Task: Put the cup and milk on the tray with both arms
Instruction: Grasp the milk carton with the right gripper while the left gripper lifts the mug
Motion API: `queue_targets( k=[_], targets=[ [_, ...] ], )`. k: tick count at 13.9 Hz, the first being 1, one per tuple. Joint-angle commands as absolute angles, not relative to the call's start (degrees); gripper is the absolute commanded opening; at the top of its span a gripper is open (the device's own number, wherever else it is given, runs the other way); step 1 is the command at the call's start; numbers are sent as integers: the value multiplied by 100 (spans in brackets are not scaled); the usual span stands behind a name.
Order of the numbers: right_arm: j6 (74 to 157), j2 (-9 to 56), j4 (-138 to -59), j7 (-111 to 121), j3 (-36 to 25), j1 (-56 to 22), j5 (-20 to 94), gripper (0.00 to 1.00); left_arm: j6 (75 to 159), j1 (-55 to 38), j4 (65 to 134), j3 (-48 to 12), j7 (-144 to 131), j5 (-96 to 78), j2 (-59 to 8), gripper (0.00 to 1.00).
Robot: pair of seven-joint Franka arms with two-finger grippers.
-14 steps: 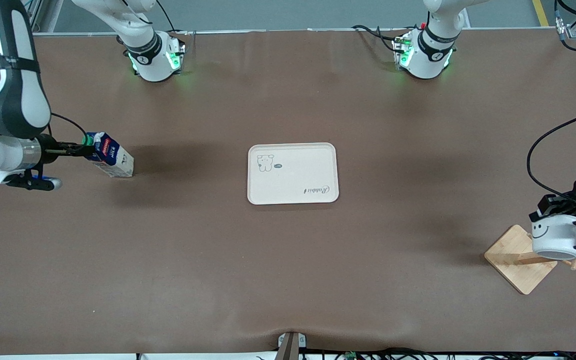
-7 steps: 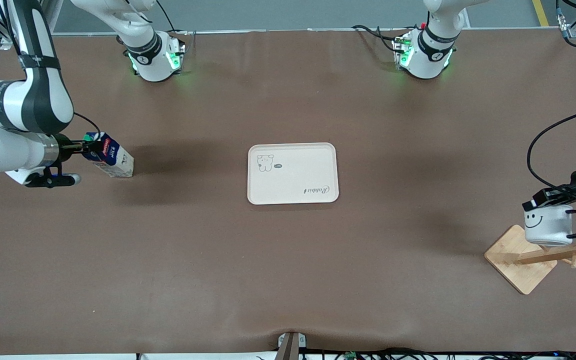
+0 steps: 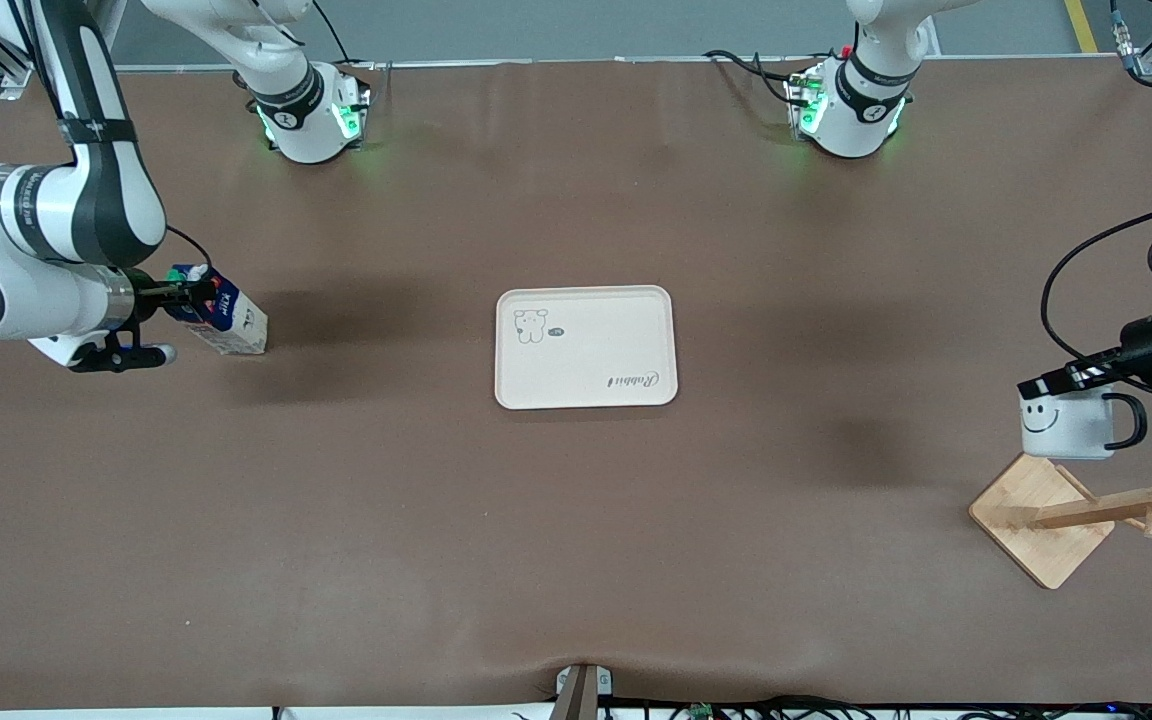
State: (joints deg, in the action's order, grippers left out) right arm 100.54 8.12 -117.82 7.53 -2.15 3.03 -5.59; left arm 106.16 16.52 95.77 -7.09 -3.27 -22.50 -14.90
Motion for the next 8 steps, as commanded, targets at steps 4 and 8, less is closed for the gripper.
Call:
queue_targets(
  k=[4,8],
  targets=[
    [10379,492,-12304,817,-202,316,-729,100,10336,1670,9571,-1457,-2334,-2601,-1441,0],
    [10694,414,-12567,800,-202,325,-721,100,10345,1635,9571,-1959,-3505,-3521,-1713,0]
  ],
)
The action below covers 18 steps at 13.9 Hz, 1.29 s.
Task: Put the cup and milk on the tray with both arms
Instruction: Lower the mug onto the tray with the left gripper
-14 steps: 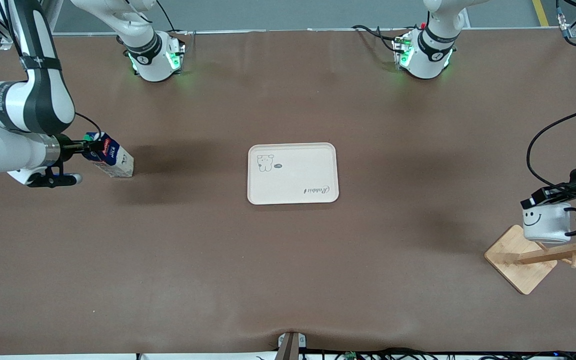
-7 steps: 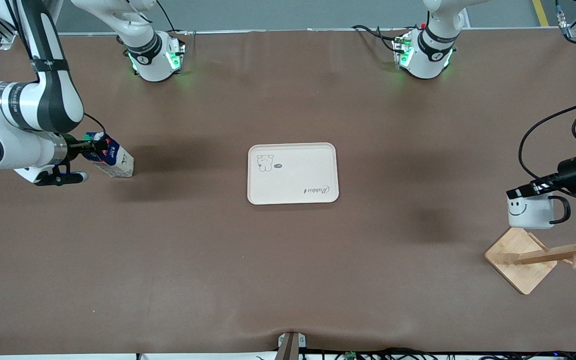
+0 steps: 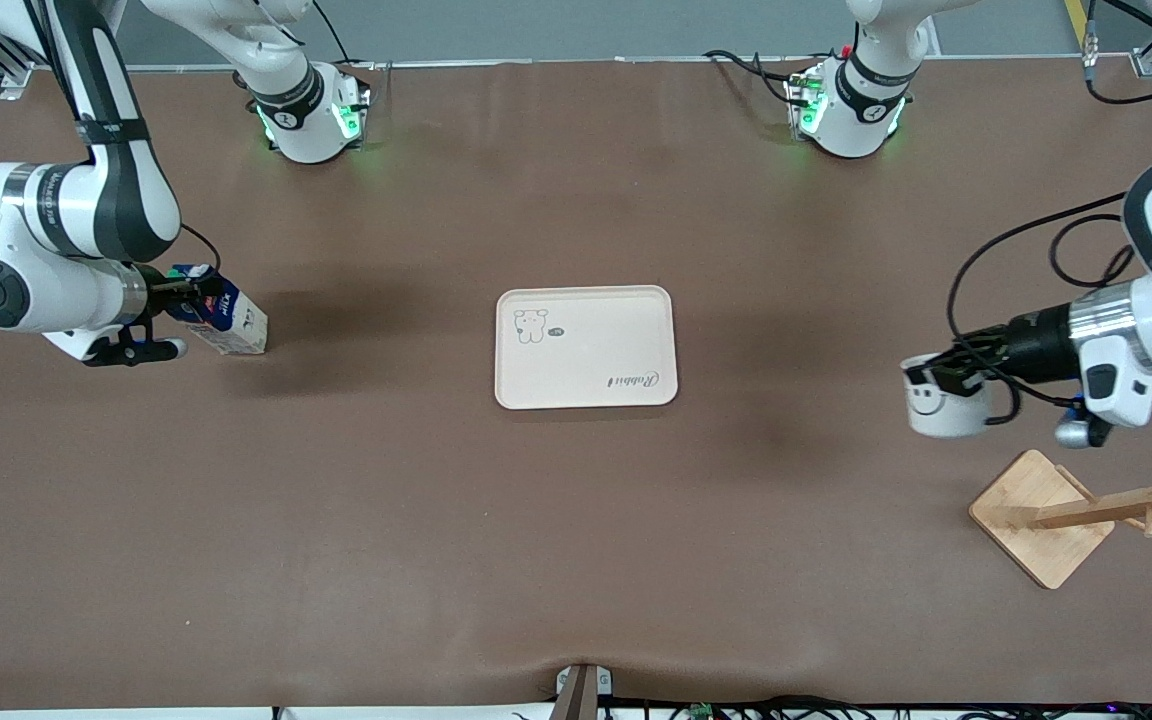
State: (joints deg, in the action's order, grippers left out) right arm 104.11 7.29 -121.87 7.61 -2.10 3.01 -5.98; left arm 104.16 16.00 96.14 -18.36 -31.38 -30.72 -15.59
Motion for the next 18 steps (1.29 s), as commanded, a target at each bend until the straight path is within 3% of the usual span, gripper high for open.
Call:
queue_targets(
  k=[1,2,3,9,14,18],
  targets=[
    [10922,343,-12725,800,-202,325,-721,100,10380,1565,9571,-2021,-3698,-3820,-1827,0],
    [11020,325,-12822,800,-202,325,-721,100,10441,1408,9571,-2021,-3900,-4006,-1933,0],
    [10995,325,-12832,800,-202,325,-721,73,10546,1232,9571,-2021,-4198,-4164,-2073,0],
    [10794,352,-12929,800,-202,325,-721,0,11013,493,9220,-2021,-5885,-5895,-3312,0],
    [10460,352,-12491,791,-211,334,-721,0,11311,282,9246,-2021,-6328,-7292,-4067,0],
    [9801,387,-11648,712,-211,308,-659,0,11848,-123,9369,-2021,-6136,-8240,-4419,0]
  ],
)
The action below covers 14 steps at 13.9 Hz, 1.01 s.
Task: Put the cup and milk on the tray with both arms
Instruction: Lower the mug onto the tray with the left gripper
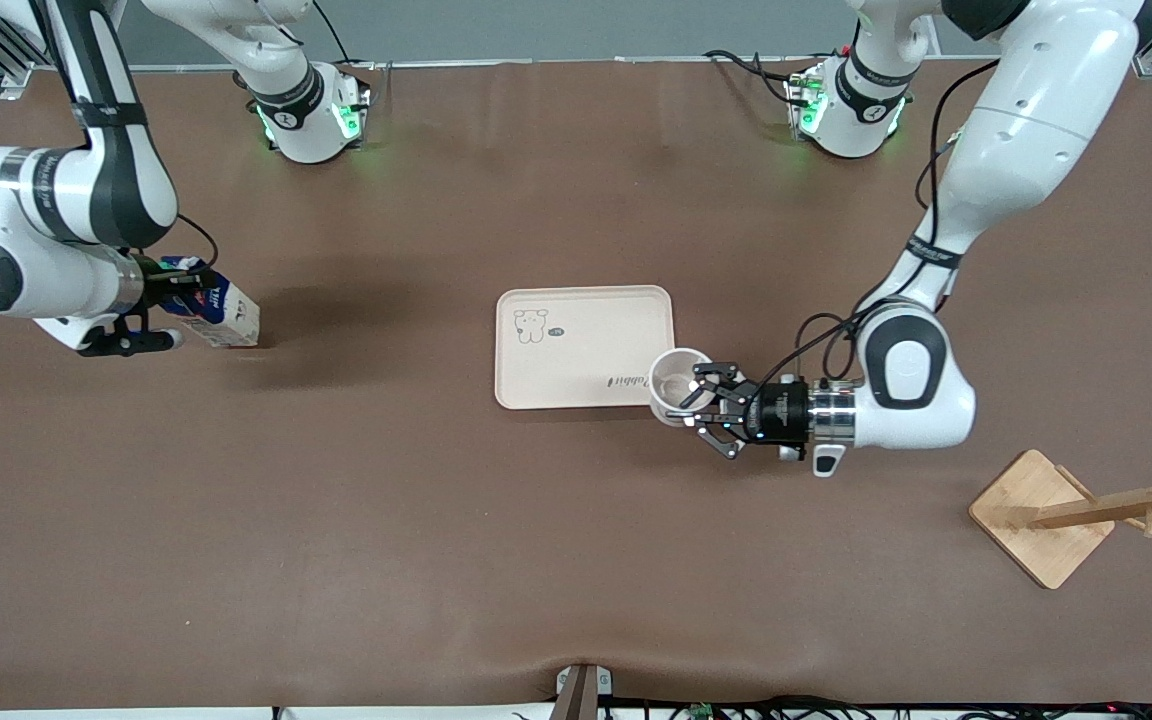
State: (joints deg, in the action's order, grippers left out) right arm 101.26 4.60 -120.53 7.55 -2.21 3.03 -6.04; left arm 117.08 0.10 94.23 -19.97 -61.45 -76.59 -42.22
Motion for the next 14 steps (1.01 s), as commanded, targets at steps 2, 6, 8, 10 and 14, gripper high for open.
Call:
queue_targets(
  k=[2,6,8,10,14],
  targets=[
    [9319,439,-11043,668,-211,281,-659,0,11839,-193,9430,-2030,-5575,-8480,-4648,0],
    [8412,756,-10047,431,-202,264,-318,0,11891,-395,9536,-2013,-5309,-8613,-4904,0],
    [8368,747,-9827,501,-167,177,-211,0,11996,-413,9693,-2021,-5309,-8613,-4852,0],
    [8227,747,-9503,492,-167,1,-220,0,12015,-439,9869,-2013,-5291,-8613,-4843,0],
    [8139,773,-9123,291,-158,-325,-194,0,12182,-518,10326,-2013,-5089,-8605,-4484,0]
  ],
)
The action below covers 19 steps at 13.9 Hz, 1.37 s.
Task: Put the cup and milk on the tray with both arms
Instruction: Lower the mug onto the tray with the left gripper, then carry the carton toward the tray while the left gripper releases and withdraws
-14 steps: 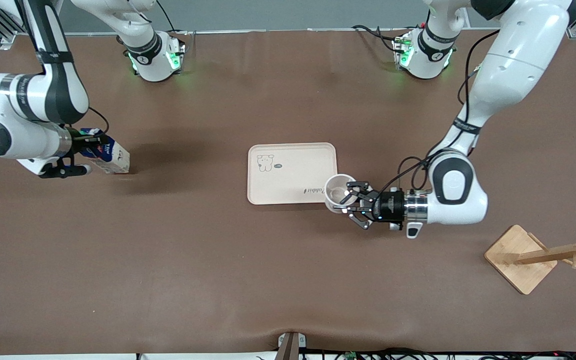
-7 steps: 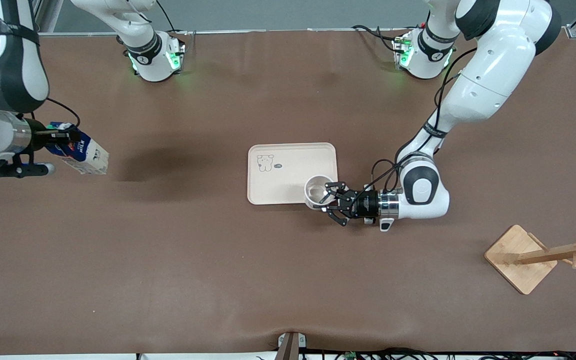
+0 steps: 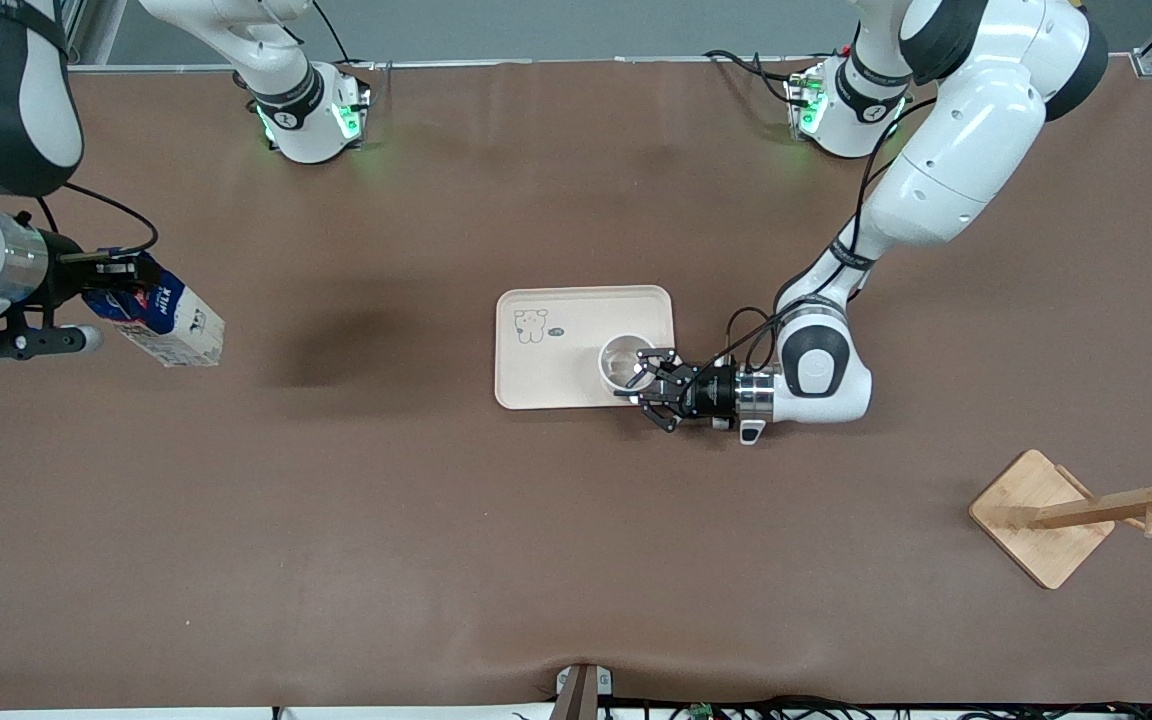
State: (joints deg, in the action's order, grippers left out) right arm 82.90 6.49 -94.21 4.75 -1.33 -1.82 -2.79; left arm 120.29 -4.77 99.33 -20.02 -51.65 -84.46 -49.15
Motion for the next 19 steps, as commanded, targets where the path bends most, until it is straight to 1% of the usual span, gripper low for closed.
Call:
queue_targets(
  k=[1,3,6,9,10,11,12,14,16,19],
  targets=[
    [8139,782,-9036,177,-158,-377,-167,0,12182,-545,10388,-2021,-5071,-8604,-4448,0],
    [8060,861,-8869,123,-158,-500,-158,0,12182,-545,10537,-2013,-5001,-8596,-4272,0],
    [7972,1019,-8702,-289,-141,-632,-1,0,12190,-571,10600,-2013,-4556,-8587,-4306,0],
    [7972,1055,-8605,-876,-149,-1027,658,0,12252,-536,10687,-2013,-3991,-8587,-4377,0],
    [7998,1089,-8596,-1105,-149,-1141,677,0,12252,-519,10696,-2021,-3999,-8587,-4377,22],
    [7989,1133,-8587,-1194,-149,-1273,677,0,12252,-510,10696,-2021,-4025,-8587,-4360,62],
    [8007,1151,-8587,-1317,-149,-1414,668,0,12252,-527,10696,-2004,-4078,-8578,-4298,100],
    [8024,1239,-8543,-1607,-141,-1651,668,0,12261,-501,10696,-1995,-4148,-8491,-4088,100],
    [8033,1353,-8473,-1880,-141,-1923,659,0,12261,-501,10627,-1978,-4725,-8036,-3754,100],
    [8059,1730,-8079,-2459,-132,-2363,694,0,12261,-519,10285,-1978,-5806,-6684,-3332,100]
  ],
)
